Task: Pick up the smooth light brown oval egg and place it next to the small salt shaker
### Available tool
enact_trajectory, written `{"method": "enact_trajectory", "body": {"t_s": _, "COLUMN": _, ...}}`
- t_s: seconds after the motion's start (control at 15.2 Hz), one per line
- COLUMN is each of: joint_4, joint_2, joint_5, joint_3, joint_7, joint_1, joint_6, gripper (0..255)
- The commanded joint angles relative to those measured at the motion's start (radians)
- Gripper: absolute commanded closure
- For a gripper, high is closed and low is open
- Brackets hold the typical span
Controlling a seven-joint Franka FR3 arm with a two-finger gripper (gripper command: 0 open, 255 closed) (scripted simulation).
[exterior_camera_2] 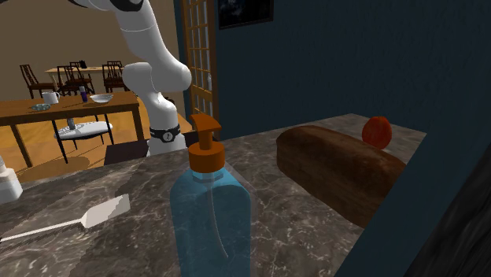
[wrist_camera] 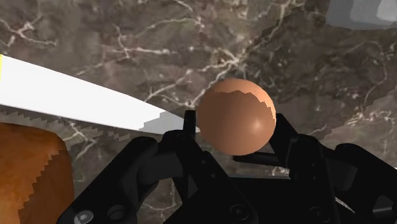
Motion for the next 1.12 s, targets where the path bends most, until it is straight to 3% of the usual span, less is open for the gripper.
{"method": "enact_trajectory", "body": {"t_s": 0.0, "joint_4": -0.014, "joint_2": 0.008, "joint_5": 0.003, "joint_3": 0.001, "joint_7": -0.002, "joint_1": -0.001, "joint_6": 0.023, "gripper": 255}}
{"method": "enact_trajectory", "body": {"t_s": 0.66, "joint_4": -0.026, "joint_2": 0.019, "joint_5": 0.006, "joint_3": 0.003, "joint_7": -0.003, "joint_1": -0.002, "joint_6": 0.046, "gripper": 255}}
{"method": "enact_trajectory", "body": {"t_s": 0.73, "joint_4": -0.027, "joint_2": 0.019, "joint_5": 0.006, "joint_3": 0.002, "joint_7": -0.005, "joint_1": -0.004, "joint_6": 0.046, "gripper": 0}}
{"method": "enact_trajectory", "body": {"t_s": 1.06, "joint_4": -0.026, "joint_2": 0.019, "joint_5": 0.006, "joint_3": 0.003, "joint_7": -0.003, "joint_1": -0.002, "joint_6": 0.046, "gripper": 0}}
